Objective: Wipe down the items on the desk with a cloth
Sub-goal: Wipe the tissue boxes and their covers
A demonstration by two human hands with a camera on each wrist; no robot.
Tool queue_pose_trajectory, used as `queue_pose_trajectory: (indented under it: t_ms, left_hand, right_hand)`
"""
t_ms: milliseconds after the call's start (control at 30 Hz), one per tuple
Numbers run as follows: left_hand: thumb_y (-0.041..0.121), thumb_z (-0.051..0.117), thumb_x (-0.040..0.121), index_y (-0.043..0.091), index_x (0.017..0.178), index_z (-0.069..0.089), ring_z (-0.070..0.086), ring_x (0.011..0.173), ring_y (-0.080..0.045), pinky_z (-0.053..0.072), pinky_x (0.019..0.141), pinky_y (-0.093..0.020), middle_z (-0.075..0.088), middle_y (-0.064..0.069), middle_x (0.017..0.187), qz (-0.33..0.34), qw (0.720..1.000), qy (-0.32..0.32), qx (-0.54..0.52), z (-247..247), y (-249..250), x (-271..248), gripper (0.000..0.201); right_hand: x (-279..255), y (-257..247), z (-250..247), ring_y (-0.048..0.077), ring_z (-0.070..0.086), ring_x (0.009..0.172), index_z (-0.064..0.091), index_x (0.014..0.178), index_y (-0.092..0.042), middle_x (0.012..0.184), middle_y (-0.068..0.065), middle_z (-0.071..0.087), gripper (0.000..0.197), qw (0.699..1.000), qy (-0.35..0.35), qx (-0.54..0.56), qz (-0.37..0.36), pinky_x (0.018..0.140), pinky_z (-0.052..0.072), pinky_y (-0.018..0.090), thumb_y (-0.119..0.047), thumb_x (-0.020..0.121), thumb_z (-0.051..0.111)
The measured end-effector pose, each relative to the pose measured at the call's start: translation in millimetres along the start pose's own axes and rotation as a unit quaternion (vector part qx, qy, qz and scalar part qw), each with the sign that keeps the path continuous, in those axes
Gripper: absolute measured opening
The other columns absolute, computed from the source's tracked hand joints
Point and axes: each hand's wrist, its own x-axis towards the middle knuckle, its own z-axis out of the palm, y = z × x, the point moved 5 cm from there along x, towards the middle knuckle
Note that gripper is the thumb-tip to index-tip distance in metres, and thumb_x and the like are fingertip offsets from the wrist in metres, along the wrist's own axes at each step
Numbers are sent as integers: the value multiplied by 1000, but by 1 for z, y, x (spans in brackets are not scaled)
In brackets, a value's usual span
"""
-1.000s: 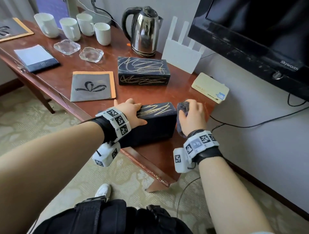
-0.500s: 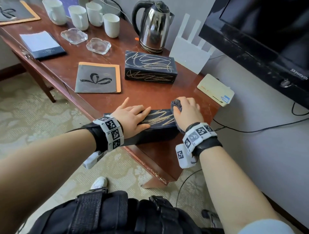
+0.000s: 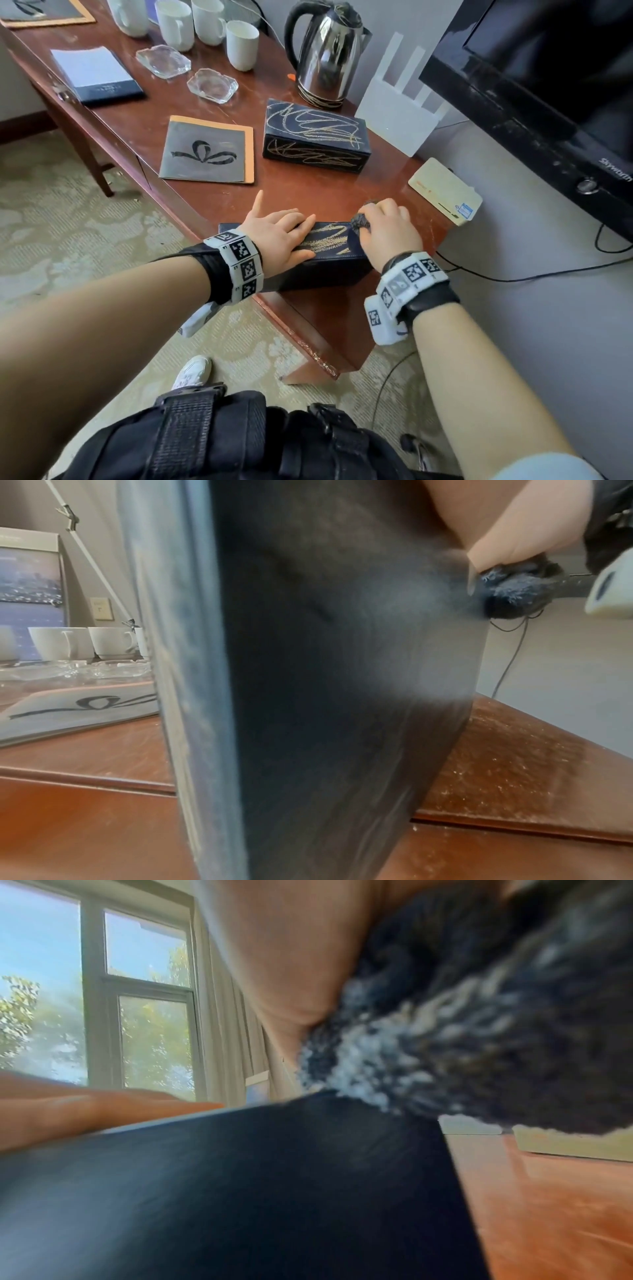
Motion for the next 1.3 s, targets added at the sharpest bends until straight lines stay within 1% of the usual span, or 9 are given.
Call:
queue_pose_trajectory:
  t_ms: [167,467,567,667,733,867,1067,1233,1300]
  left_hand:
    - [54,16,95,20,150,-3,10,144,-14,-2,112,-61,17,3,154,1,1000,0,-4,2,0,1,66]
    - [57,18,94,31,149,-1,-1,145,-14,-12,113,-48,13,9,156,-1,999,-4,-49,2,-31,-19,64]
    - [62,16,91,33,148,-1,2,145,-17,-3,116,-47,16,9,155,-50,995,0,-81,15,-46,-30,66]
    - [59,20,93,24,149,6,11,143,-20,5,116,-31,26,2,152,-50,991,41,-118,16,-43,-32,67]
    - [49,26,97,22,149,7,13,142,-21,5,116,-28,28,1,151,-46,990,53,-122,16,-42,-31,62]
    - [50,28,96,22,150,6,14,142,-21,5,115,-27,27,0,151,-42,989,54,-130,15,-44,-31,65]
    - [64,32,85,22,150,0,14,140,-25,12,115,-33,21,-1,152,-34,990,15,-135,14,-35,-23,83]
    - [65,34,86,23,150,2,16,139,-24,12,114,-31,24,0,151,-50,989,24,-138,13,-31,-23,82]
    - [63,35,87,23,150,3,16,139,-24,10,114,-30,24,0,151,-49,989,27,-139,11,-31,-24,81]
  right_hand:
    - [-38,-17,8,22,40,112,55,120,-21,120,1,47,28,994,3,30,-101,75,43,33,-22,93,50]
    - [-24,-8,9,22,37,117,49,125,-24,125,0,45,30,999,14,38,0,76,41,31,-25,95,48]
    - [-20,-5,5,25,38,117,49,126,-22,125,4,46,31,998,15,60,22,79,39,31,-25,95,48]
    - [-21,-12,2,26,37,118,49,126,-21,126,5,46,32,995,33,76,62,82,40,31,-23,95,46]
    - [-29,-30,5,24,38,116,50,124,-22,124,4,46,30,998,36,53,15,79,41,31,-22,94,46]
    - [-34,-44,12,22,37,116,52,123,-22,122,1,46,30,993,-17,49,-105,82,44,35,-24,93,48]
    - [1,-14,2,27,37,117,48,127,-24,126,7,45,32,998,14,25,61,77,39,32,-25,95,44]
    - [-19,-60,11,25,38,114,53,121,-24,120,3,47,28,994,4,41,-101,83,41,35,-25,93,48]
    - [-8,-49,8,26,39,114,53,120,-25,121,4,47,29,994,-17,67,-89,88,40,37,-25,92,48]
